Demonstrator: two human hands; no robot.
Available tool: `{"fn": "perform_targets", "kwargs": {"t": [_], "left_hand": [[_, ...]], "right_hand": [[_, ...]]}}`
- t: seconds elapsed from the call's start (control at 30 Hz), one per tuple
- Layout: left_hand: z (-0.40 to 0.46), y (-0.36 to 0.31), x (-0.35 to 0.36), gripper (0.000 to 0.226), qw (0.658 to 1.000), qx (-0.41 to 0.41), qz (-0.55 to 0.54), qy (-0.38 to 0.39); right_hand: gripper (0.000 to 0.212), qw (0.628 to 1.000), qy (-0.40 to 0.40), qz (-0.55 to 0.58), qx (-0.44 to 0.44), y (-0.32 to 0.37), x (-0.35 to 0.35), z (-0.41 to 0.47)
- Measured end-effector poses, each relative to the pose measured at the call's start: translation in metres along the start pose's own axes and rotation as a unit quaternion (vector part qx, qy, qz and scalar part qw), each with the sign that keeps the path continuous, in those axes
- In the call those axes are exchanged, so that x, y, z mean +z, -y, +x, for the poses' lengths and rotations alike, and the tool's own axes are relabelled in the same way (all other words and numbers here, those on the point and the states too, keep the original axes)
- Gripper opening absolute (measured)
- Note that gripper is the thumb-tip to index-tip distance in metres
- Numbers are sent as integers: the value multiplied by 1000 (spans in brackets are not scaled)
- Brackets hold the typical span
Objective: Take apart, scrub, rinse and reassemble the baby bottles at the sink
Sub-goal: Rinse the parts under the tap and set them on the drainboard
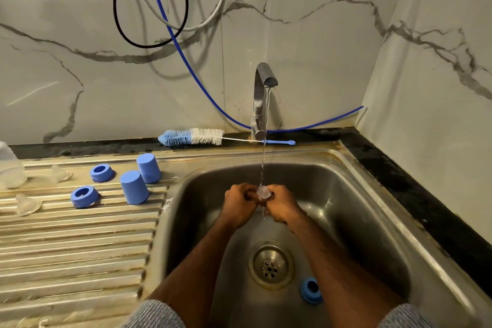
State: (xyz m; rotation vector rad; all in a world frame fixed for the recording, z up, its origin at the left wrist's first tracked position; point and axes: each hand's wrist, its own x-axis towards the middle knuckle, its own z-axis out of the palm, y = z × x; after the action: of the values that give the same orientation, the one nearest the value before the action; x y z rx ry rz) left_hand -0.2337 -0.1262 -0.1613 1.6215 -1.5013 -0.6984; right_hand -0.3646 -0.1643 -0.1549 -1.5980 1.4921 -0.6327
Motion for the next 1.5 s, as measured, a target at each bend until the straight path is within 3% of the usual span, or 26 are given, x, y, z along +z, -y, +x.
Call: {"fn": "perform_targets", "kwargs": {"t": [0.1, 0.27, 0.47, 0.67, 0.8, 0.9, 0.97, 1.0, 1.07, 1.23, 1.4, 1.5], "left_hand": [[-2, -4, -2, 33, 999, 5, -40, 2], [-7, -9, -5, 21, 996, 18, -82, 2], [-3, -6, -4, 11, 999, -22, -42, -15], [-6, -6, 0, 22, 996, -73, -23, 34], [-7, -6, -1, 23, 993, -100, -56, 40], [-5, -4, -2, 14, 995, -86, -58, 7], [-3, -3, -3, 41, 997, -57, -51, -10], [-3, -4, -4, 44, 998, -41, -39, -6], [-3, -3, -3, 25, 999, -25, -25, 8], [-5, -4, -3, 7, 996, -31, -82, 28], [-6, -7, -4, 8, 983, -49, -169, 46], [-5, -8, -5, 22, 978, -51, -199, 47]], "right_hand": [[26, 1000, 8, 13, 9, 0, -1, -2], [22, 997, 30, 61, 21, 2, -2, -7], [15, 997, 48, 61, 27, 0, -5, -6], [36, 998, 15, 66, 9, -3, -9, 1], [17, 996, -33, 87, -11, 3, -12, 0], [18, 995, -28, 88, -32, 5, -15, -2], [24, 994, -18, 98, -46, 5, -14, -2], [25, 993, -15, 103, -49, 5, -12, -2], [21, 993, -17, 108, -54, 6, -9, 0], [13, 992, -52, 95, -67, 5, -11, -1], [10, 984, -74, 155, -56, 10, -16, -6], [9, 976, -65, 204, -46, 13, -16, -8]]}}
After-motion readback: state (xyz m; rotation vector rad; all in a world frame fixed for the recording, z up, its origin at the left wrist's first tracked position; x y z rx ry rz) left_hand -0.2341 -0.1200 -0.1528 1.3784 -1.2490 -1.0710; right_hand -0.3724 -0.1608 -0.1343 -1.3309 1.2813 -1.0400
